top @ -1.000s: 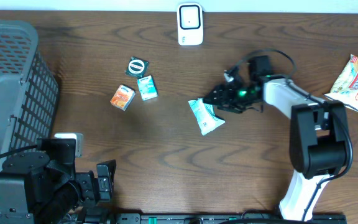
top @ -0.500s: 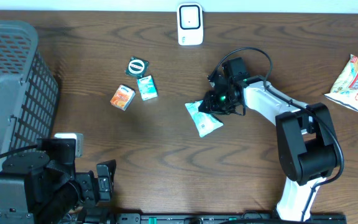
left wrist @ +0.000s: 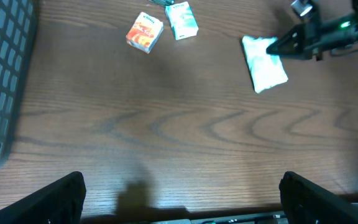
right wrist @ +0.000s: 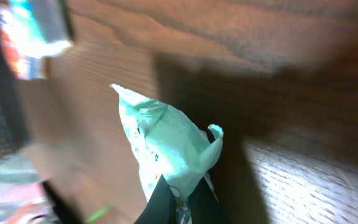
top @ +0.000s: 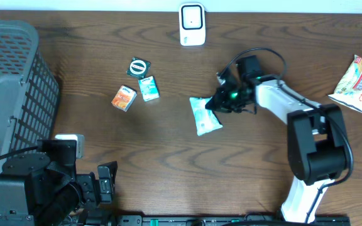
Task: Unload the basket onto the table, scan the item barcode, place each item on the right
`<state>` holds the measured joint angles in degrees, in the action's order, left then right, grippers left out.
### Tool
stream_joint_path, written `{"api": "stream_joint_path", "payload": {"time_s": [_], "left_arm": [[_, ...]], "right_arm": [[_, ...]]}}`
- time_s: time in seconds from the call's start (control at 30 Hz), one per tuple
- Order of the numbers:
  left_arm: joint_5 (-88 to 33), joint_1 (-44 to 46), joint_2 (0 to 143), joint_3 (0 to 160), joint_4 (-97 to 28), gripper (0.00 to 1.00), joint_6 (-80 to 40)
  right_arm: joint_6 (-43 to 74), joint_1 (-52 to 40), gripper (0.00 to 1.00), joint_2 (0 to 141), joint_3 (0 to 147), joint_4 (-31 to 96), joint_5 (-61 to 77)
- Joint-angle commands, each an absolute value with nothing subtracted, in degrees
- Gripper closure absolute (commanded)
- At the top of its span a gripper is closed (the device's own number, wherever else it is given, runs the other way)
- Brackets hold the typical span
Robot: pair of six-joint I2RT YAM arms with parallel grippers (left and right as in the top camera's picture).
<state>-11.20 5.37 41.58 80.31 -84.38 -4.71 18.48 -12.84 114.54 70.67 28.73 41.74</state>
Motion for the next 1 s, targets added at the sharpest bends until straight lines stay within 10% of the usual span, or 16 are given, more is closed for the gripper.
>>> {"api": "stream_joint_path", "payload": {"time_s": [0.0, 0.5, 0.97], "left_arm": [[-10.66, 5.39, 41.69, 80.47, -84.38, 0.03, -5.02], [-10.63, 5.39, 41.69, 80.47, -84.4, 0.02, -5.02], [-10.66, 5.39, 41.69, 80.47, -84.4, 0.02, -5.02]], "right_arm": [[21.76, -9.56, 0.99, 108.73, 72.23, 26.3, 53.19], [27.31, -3.9, 0.99, 103.09, 72.2, 24.29, 63.07], [25.67, -10.15, 0.99, 103.31, 66.83, 36.86, 23.38]]}}
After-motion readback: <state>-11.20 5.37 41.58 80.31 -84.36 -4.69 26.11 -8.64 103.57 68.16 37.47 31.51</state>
